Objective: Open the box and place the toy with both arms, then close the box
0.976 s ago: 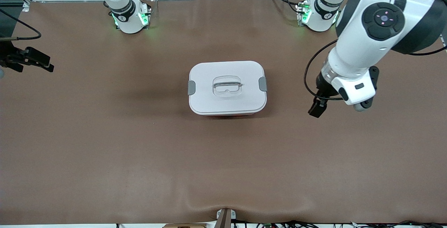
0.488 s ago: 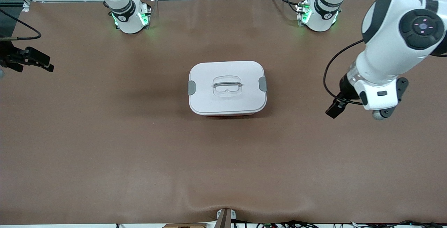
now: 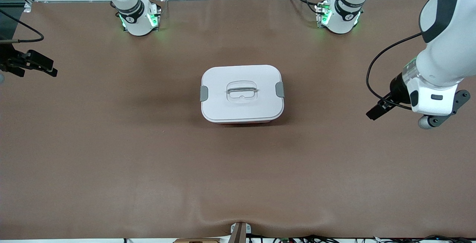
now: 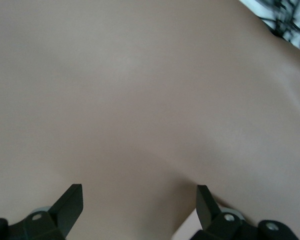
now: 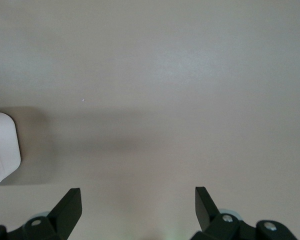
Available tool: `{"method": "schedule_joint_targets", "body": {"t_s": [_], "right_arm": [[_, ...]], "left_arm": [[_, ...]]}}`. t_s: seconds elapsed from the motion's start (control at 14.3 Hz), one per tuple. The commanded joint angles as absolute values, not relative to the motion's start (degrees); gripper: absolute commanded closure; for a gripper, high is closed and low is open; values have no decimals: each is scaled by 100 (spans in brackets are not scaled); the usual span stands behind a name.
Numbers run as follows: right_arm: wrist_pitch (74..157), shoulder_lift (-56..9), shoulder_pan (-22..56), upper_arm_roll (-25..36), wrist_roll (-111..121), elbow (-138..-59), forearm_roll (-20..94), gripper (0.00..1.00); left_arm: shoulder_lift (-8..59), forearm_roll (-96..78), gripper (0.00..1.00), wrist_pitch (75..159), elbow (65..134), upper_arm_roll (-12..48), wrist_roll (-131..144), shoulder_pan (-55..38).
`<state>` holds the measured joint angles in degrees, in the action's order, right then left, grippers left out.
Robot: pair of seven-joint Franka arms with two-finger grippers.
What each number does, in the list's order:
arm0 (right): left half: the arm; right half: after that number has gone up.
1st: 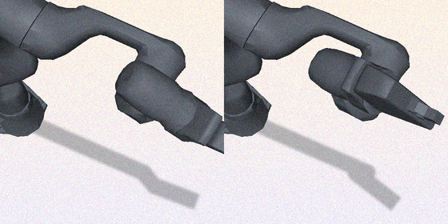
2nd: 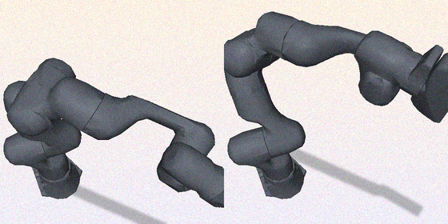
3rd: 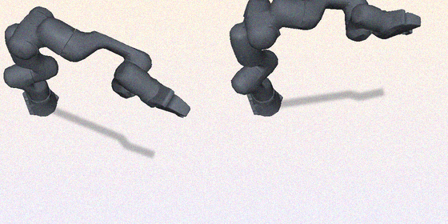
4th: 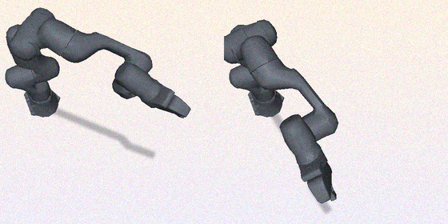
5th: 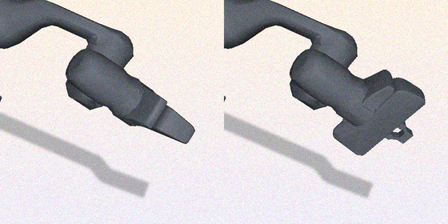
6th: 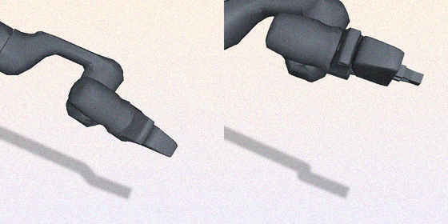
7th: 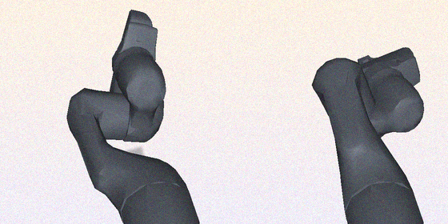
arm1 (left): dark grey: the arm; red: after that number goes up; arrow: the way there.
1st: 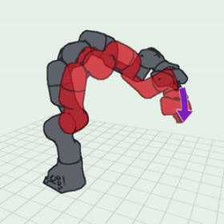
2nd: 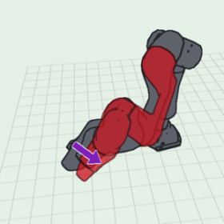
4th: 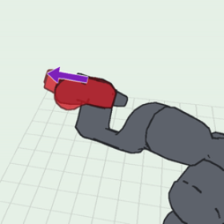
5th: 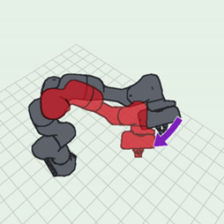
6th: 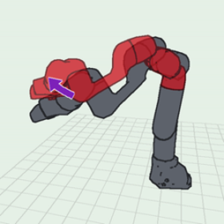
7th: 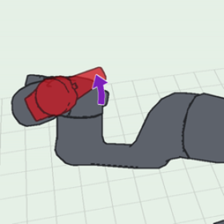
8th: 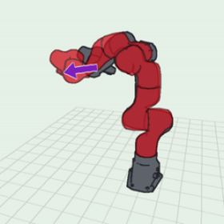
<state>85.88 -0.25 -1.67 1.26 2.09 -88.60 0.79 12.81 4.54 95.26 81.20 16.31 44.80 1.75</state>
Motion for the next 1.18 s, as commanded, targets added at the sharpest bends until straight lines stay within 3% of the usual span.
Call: {"method": "schedule_joint_targets", "body": {"t_s": [0.0,0.35,0.7,1.12], "right_arm": [[8543,44,-176,114,193,-8851,105,0],[8543,44,-176,114,193,-8851,105,0],[8543,44,-185,114,193,-8851,105,0],[8534,44,-193,114,193,-8851,105,0]], "left_arm": [[915,378,0,9370,8244,1600,3535,193],[563,168,0,8869,8261,1284,2250,202],[221,-387,0,8500,8332,528,1611,114],[-413,-115,0,8385,8955,492,1450,97]]}}
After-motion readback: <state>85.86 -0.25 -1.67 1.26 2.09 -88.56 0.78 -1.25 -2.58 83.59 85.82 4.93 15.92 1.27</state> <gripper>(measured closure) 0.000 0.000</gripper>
